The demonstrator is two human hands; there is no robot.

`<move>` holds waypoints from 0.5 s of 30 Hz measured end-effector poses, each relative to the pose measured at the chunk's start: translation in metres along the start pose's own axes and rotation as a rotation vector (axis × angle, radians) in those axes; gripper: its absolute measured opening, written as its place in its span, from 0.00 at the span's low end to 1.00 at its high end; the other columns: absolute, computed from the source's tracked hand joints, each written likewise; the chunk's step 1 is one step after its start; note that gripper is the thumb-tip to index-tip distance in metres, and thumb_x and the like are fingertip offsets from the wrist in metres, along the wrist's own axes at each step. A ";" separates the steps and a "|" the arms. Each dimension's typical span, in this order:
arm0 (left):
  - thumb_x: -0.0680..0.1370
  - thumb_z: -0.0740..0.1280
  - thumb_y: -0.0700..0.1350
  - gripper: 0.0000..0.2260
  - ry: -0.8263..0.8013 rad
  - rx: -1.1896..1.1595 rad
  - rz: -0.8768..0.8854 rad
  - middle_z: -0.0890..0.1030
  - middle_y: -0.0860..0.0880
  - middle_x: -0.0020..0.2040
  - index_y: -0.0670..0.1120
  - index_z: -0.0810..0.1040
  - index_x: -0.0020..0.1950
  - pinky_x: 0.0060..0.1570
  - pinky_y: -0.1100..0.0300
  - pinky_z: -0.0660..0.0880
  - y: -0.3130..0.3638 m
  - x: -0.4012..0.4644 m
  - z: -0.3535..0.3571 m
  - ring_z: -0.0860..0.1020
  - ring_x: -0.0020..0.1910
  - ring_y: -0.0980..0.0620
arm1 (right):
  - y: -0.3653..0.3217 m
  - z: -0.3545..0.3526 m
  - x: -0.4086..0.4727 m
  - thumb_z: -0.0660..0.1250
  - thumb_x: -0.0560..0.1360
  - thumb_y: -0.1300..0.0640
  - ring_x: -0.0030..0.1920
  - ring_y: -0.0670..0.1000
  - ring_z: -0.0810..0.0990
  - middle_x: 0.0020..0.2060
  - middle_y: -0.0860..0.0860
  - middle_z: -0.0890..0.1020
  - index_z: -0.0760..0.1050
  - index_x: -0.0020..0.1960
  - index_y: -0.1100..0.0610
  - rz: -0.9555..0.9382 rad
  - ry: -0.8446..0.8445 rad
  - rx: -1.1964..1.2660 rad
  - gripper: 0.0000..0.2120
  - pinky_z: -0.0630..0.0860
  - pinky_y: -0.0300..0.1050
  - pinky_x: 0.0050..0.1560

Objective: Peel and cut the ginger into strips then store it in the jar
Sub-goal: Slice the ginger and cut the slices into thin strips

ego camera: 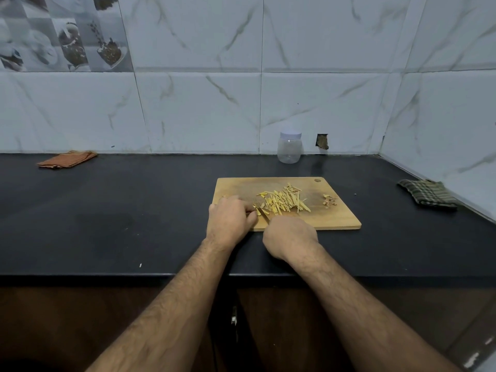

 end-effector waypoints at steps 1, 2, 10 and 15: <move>0.78 0.62 0.53 0.11 -0.001 -0.001 0.000 0.81 0.55 0.50 0.55 0.85 0.49 0.52 0.49 0.70 0.000 0.000 0.001 0.76 0.52 0.50 | -0.001 0.001 0.001 0.59 0.81 0.55 0.47 0.53 0.72 0.58 0.53 0.80 0.77 0.62 0.56 0.003 -0.005 -0.004 0.13 0.71 0.47 0.46; 0.78 0.62 0.53 0.12 0.001 0.000 0.002 0.81 0.55 0.50 0.55 0.85 0.49 0.52 0.49 0.70 0.000 0.000 0.001 0.76 0.52 0.50 | -0.001 0.001 0.001 0.59 0.81 0.55 0.47 0.53 0.72 0.58 0.53 0.80 0.77 0.62 0.56 0.007 -0.011 -0.009 0.13 0.71 0.47 0.46; 0.78 0.62 0.53 0.12 0.010 0.000 0.006 0.81 0.56 0.51 0.55 0.85 0.50 0.53 0.49 0.70 0.000 0.001 0.001 0.76 0.53 0.51 | -0.002 0.002 0.003 0.59 0.81 0.56 0.47 0.53 0.72 0.57 0.53 0.79 0.76 0.62 0.57 -0.003 -0.033 -0.024 0.13 0.71 0.47 0.47; 0.78 0.62 0.53 0.12 0.007 -0.013 0.006 0.81 0.56 0.53 0.56 0.85 0.52 0.54 0.49 0.69 0.000 0.001 0.001 0.76 0.54 0.51 | -0.002 0.002 0.004 0.59 0.81 0.56 0.47 0.53 0.75 0.53 0.53 0.79 0.76 0.60 0.56 0.002 -0.051 -0.029 0.12 0.73 0.47 0.48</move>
Point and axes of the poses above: each hand's wrist, its own x-axis towards the middle knuckle, its own z-axis out of the palm, y = z × x, the point moved 8 cm from there along x, towards the middle knuckle
